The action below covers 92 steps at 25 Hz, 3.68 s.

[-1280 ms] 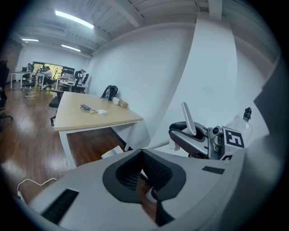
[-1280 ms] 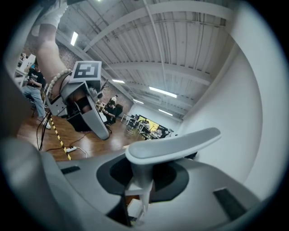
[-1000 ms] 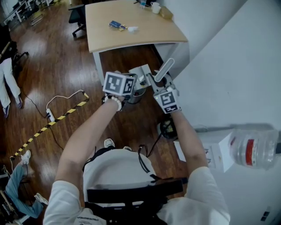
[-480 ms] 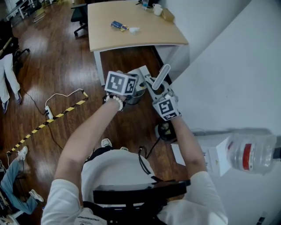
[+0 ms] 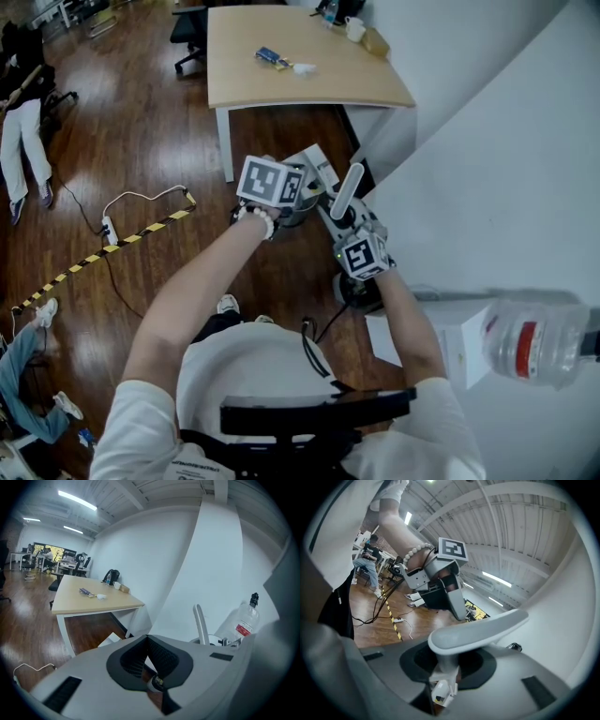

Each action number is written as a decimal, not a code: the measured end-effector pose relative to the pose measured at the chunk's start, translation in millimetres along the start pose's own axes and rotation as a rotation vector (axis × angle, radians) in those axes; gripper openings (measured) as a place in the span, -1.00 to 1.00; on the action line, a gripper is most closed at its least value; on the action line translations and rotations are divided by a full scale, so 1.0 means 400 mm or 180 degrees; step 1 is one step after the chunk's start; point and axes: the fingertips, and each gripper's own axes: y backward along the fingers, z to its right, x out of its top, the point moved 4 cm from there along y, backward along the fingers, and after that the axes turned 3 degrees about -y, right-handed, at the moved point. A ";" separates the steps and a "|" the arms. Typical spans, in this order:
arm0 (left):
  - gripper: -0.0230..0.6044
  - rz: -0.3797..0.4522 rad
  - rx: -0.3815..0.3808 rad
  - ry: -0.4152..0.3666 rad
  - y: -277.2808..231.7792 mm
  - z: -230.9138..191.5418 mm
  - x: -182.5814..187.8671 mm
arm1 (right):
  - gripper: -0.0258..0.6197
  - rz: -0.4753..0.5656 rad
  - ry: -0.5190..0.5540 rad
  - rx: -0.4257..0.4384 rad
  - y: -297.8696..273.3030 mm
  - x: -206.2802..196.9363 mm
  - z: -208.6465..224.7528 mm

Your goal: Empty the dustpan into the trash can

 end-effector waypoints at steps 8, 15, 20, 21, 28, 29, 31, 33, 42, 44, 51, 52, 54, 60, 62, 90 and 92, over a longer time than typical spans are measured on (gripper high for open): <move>-0.97 -0.0004 0.0020 -0.0004 0.010 0.008 -0.013 | -0.63 -0.0037 0.0011 0.0033 0.009 -0.007 -0.012; -0.97 -0.0026 0.0037 -0.0017 0.007 0.023 -0.027 | -0.63 -0.0027 0.0045 0.0059 0.018 -0.015 -0.022; -0.97 -0.0037 0.0046 -0.0041 0.007 0.031 -0.028 | -0.62 0.0003 0.0197 0.0128 0.026 -0.014 -0.050; -0.97 -0.0042 0.0048 -0.0042 0.008 0.031 -0.029 | -0.62 0.0006 0.0245 0.0161 0.028 -0.011 -0.062; -0.97 -0.0053 0.0056 -0.0046 0.014 0.033 -0.031 | -0.62 -0.0024 0.0444 0.0303 0.033 -0.008 -0.112; -0.97 -0.0053 0.0056 -0.0046 0.014 0.034 -0.033 | -0.62 -0.0029 0.0443 0.0307 0.033 -0.010 -0.113; -0.97 -0.0058 0.0060 -0.0045 0.013 0.036 -0.038 | -0.62 -0.0021 0.0434 0.0307 0.036 -0.012 -0.111; -0.97 -0.0062 0.0063 -0.0044 0.013 0.037 -0.041 | -0.62 -0.0022 0.0419 0.0292 0.039 -0.014 -0.105; -0.97 -0.0038 0.0064 -0.0016 -0.003 0.023 -0.039 | -0.62 0.0005 0.0313 0.0271 0.005 0.001 -0.032; -0.97 -0.0035 0.0040 -0.0004 -0.015 0.013 -0.038 | -0.62 0.0003 0.0166 0.0230 -0.017 0.007 0.010; -0.97 -0.0033 -0.0125 -0.0015 -0.102 -0.074 0.024 | -0.62 -0.0031 -0.0156 0.0085 -0.118 0.034 0.178; -0.97 -0.0047 -0.0173 -0.0031 -0.123 -0.089 0.040 | -0.62 -0.0027 -0.0179 0.0049 -0.134 0.034 0.206; -0.97 -0.0077 -0.0276 -0.0065 -0.164 -0.122 0.076 | -0.62 -0.0057 -0.0246 -0.0057 -0.163 0.035 0.266; -0.97 -0.0253 -0.0605 -0.0231 -0.267 -0.222 0.181 | -0.63 -0.0284 -0.0562 -0.0522 -0.251 0.014 0.440; -0.97 -0.0315 -0.0727 -0.0310 -0.289 -0.247 0.212 | -0.63 -0.0382 -0.0722 -0.0692 -0.267 0.006 0.494; -0.97 -0.0716 -0.1357 -0.0455 -0.349 -0.354 0.226 | -0.68 -0.1461 -0.2360 -0.3109 -0.077 -0.063 0.881; -0.97 -0.0738 -0.1415 -0.0520 -0.348 -0.313 0.215 | -0.68 -0.1465 -0.2409 -0.3250 -0.015 -0.046 0.869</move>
